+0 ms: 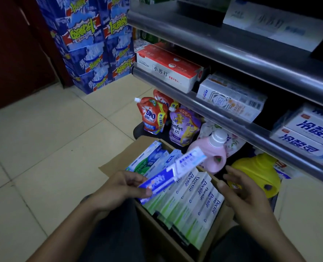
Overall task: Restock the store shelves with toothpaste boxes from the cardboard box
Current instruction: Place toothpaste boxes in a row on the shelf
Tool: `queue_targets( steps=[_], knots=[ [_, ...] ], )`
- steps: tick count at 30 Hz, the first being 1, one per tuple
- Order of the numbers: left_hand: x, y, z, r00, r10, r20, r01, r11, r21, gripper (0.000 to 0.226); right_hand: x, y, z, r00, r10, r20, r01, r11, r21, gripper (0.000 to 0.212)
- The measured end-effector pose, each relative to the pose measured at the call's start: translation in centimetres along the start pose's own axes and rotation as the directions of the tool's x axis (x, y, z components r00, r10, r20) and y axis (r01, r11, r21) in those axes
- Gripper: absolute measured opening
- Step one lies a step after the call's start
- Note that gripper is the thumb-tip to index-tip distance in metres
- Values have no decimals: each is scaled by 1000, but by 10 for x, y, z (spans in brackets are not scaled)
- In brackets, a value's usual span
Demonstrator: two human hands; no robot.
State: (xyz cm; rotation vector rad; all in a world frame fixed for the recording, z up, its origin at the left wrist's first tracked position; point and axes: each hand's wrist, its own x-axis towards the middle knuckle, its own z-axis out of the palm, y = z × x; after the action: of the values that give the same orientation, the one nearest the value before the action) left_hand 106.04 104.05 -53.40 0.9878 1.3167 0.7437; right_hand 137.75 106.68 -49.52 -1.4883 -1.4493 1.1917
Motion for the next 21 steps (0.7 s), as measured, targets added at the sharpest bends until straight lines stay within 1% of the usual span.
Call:
queue_targets(
  steps=[1, 2, 4, 6, 7, 9, 11, 12, 13, 14, 15, 16, 17, 18, 19, 20, 21],
  knots=[
    [-2, 1, 6, 999, 6, 52, -6, 1000, -10, 40, 1, -3, 0, 998, 47, 35, -49, 998, 50, 49],
    [-3, 2, 11, 995, 9, 99, -8, 1000, -14, 42, 2, -6, 1, 995, 82, 62, -87, 992, 89, 51],
    [-2, 2, 19, 985, 14, 174, -12, 1000, -11, 38, 1, -8, -1, 991, 110, 72, -121, 980, 158, 39],
    [0, 0, 25, 982, 12, 191, -16, 1000, 17, 34, -1, -3, -6, 988, 151, 31, -154, 961, 228, 26],
    [1, -1, 28, 983, 14, 185, -23, 999, 48, 33, -2, 1, -10, 983, 185, 18, -182, 947, 266, 22],
    [5, -4, 32, 980, 5, 198, -31, 991, 129, 33, -5, 5, -16, 972, 232, 38, -233, 923, 305, 20],
    [10, -3, 34, 971, 14, 240, -48, 989, 140, 32, -7, 6, -23, 971, 233, 56, -238, 914, 329, 18],
    [15, -3, 35, 977, 17, 213, -39, 994, 99, 34, -7, 8, -27, 973, 224, 45, -226, 915, 335, 19],
    [22, -4, 34, 993, 5, 121, -10, 999, 45, 38, -8, 8, -32, 976, 216, 22, -211, 917, 340, 21],
    [30, -7, 33, 1000, -12, -4, 12, 1000, 1, 43, -8, 8, -37, 978, 210, -12, -193, 920, 342, 26],
    [37, -10, 33, 991, -21, -130, 26, 999, 33, 43, -9, 9, -41, 977, 205, -52, -176, 923, 342, 31],
    [46, -14, 32, 972, 5, -233, 40, 981, 189, 38, -9, 10, -46, 976, 199, -91, -156, 924, 349, 35],
    [53, -20, 31, 956, 56, -288, 81, 893, 442, 33, -9, 8, -49, 973, 190, -127, -132, 921, 367, 36],
    [58, -27, 32, 953, 97, -288, 130, 727, 674, 30, -10, 7, -52, 972, 175, -160, -99, 914, 393, 32],
    [61, -33, 34, 958, 110, -264, 162, 551, 819, 34, -10, 6, -54, 970, 157, -185, -67, 906, 418, 27],
    [65, -39, 38, 965, 96, -243, 182, 419, 890, 43, -11, 5, -56, 969, 142, -202, -41, 900, 434, 22],
    [68, -45, 43, 970, 71, -232, 197, 333, 922, 52, -11, 3, -57, 969, 132, -210, -25, 894, 447, 19]
  ],
)
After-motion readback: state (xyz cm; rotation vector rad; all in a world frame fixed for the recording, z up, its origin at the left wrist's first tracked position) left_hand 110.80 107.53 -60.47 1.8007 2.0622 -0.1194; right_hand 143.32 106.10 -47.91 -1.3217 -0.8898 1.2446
